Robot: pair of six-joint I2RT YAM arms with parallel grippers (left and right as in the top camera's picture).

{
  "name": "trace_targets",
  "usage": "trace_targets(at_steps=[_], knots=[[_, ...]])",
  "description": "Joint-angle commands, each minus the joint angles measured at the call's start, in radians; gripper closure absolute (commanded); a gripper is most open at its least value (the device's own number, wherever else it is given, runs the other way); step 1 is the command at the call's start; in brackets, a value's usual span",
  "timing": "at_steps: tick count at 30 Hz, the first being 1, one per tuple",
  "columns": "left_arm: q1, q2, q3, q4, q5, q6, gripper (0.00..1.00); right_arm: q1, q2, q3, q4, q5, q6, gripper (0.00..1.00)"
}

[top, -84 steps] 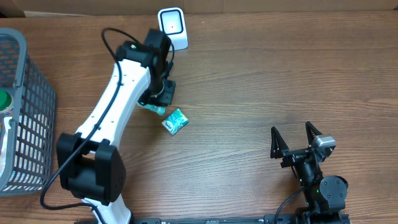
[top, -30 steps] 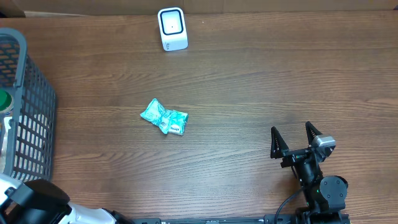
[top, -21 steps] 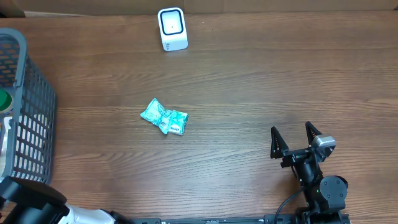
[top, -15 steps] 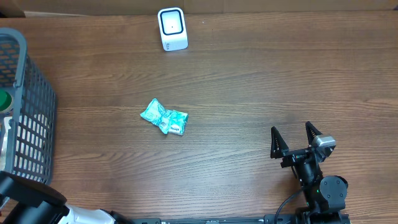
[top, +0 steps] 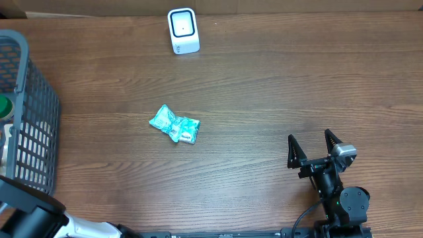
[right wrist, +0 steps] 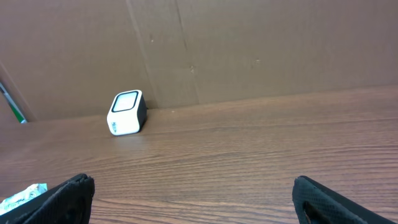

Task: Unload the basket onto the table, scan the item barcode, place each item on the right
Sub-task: 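Reach the left gripper into the basket and grasp the orange tissue box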

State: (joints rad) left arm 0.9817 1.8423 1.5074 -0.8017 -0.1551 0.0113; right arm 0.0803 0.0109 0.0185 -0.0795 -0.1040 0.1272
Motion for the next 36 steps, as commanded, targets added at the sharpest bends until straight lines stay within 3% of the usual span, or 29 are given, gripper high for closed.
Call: trace_targets(at_steps=[1,11,21,25,29,36], knots=[[-0.007,0.058,-0.006,0.024,-0.04,0.037,0.18,0.005,-0.008,-0.011,0.003,0.006,0.002,0.0],[-0.016,0.167,-0.006,0.179,-0.093,0.048,0.25,0.005,-0.008,-0.011,0.003,0.006,0.002,0.0],[-0.066,0.264,-0.006,0.32,-0.092,0.132,0.26,0.005,-0.008,-0.011,0.003,0.006,0.002,0.0],[-0.072,0.266,-0.006,0.354,-0.092,0.131,0.31,0.005,-0.008,-0.011,0.003,0.006,0.002,0.0],[-0.072,0.27,-0.007,0.353,-0.089,0.131,0.42,0.005,-0.008,-0.011,0.003,0.006,0.002,0.0],[-0.072,0.317,-0.007,0.338,-0.091,0.13,0.44,0.005,-0.008,-0.011,0.003,0.006,0.002,0.0]])
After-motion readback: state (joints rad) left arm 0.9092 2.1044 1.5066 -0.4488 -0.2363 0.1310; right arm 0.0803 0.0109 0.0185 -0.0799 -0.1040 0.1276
